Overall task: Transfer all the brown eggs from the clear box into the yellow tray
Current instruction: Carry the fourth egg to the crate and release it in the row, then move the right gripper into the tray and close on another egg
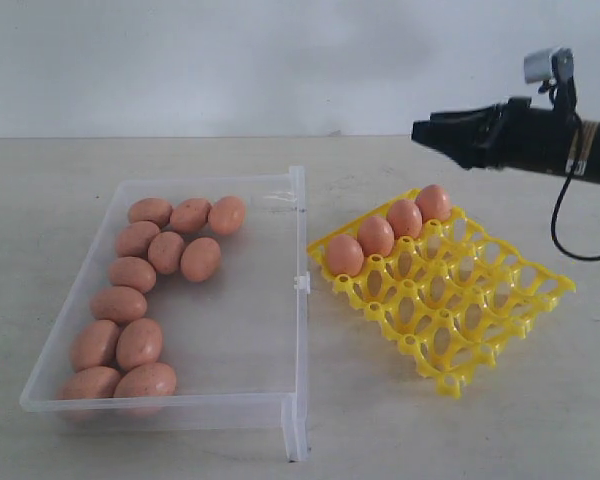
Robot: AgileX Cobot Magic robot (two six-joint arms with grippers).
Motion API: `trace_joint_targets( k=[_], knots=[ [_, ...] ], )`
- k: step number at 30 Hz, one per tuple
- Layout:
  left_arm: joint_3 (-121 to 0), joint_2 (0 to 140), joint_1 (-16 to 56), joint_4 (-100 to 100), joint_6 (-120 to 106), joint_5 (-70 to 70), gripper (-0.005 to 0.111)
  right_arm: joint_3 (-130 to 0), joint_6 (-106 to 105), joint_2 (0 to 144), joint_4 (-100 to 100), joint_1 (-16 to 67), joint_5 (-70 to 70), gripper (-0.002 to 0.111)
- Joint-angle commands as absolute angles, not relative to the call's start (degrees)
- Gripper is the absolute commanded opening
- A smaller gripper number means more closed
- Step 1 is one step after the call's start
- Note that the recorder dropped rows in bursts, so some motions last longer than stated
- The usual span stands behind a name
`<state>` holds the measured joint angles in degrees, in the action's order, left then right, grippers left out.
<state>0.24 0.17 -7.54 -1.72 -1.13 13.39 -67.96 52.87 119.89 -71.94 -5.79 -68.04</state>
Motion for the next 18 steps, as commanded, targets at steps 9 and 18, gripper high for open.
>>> trace_joint_targets(
  k=[9,18],
  knots=[
    [0.00,0.00,-7.35,-2.03,-1.16,13.32,-0.004,-68.14,41.96,101.25,-65.15,28.44,-51.55,0.000],
    [0.00,0.00,-7.35,-2.03,-1.16,13.32,-0.004,-97.30,3.01,118.20,-33.93,55.16,57.11,0.000]
  ],
)
